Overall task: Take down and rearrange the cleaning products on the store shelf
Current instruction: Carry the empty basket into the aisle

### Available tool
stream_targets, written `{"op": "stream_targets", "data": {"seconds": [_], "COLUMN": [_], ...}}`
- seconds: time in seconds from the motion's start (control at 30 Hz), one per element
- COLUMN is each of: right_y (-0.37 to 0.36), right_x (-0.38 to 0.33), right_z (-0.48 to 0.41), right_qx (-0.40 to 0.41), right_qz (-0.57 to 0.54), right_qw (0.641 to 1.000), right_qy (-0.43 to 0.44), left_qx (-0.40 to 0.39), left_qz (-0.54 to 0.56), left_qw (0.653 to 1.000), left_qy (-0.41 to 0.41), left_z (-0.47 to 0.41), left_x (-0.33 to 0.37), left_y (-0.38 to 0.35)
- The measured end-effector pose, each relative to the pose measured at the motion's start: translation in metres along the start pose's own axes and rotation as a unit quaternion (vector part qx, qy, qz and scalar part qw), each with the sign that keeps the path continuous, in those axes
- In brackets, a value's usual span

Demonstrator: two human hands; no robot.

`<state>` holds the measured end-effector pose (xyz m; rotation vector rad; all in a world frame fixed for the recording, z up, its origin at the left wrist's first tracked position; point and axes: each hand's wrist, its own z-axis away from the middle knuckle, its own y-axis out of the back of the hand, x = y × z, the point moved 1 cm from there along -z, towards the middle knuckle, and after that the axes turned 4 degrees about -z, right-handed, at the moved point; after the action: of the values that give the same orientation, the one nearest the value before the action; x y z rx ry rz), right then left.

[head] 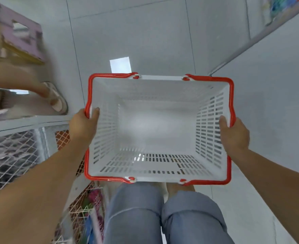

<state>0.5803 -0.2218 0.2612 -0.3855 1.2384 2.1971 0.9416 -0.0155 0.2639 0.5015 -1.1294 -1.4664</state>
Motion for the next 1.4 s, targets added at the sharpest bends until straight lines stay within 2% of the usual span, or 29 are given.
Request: {"op": "stream_targets", "data": {"seconds": [0.17, 0.33, 0.5, 0.7, 0.93, 1.17, 1.4], "right_y": [-0.013, -0.026, -0.027, -0.009, 0.013, 0.042, 0.047], "right_x": [-0.103, -0.200, -0.288, -0.379, -0.463, -0.536, -0.612], "right_z": [-0.077, -0.144, -0.220, -0.309, -0.433, -0.546, -0.637], "right_qx": [-0.012, -0.013, 0.026, 0.061, 0.097, 0.132, 0.216], "right_qz": [0.015, 0.011, 0.003, -0.020, -0.065, -0.109, -0.145], "right_qw": [1.000, 1.000, 1.000, 0.997, 0.988, 0.969, 0.937], "right_qy": [0.020, 0.016, 0.002, -0.039, -0.105, -0.178, -0.233], "left_qx": [0.008, 0.009, -0.011, -0.022, -0.033, -0.056, -0.100], "left_qz": [0.041, 0.047, 0.026, 0.006, -0.023, -0.066, -0.104], "left_qw": [0.998, 0.998, 1.000, 0.998, 0.991, 0.976, 0.948], "left_qy": [0.042, 0.030, -0.002, -0.060, -0.129, -0.200, -0.283], "left_z": [-0.085, -0.188, -0.297, -0.410, -0.542, -0.663, -0.779], "left_x": [0.051, 0.106, 0.187, 0.318, 0.496, 0.667, 0.837], "left_y": [0.035, 0.063, 0.087, 0.117, 0.115, 0.112, 0.096]}}
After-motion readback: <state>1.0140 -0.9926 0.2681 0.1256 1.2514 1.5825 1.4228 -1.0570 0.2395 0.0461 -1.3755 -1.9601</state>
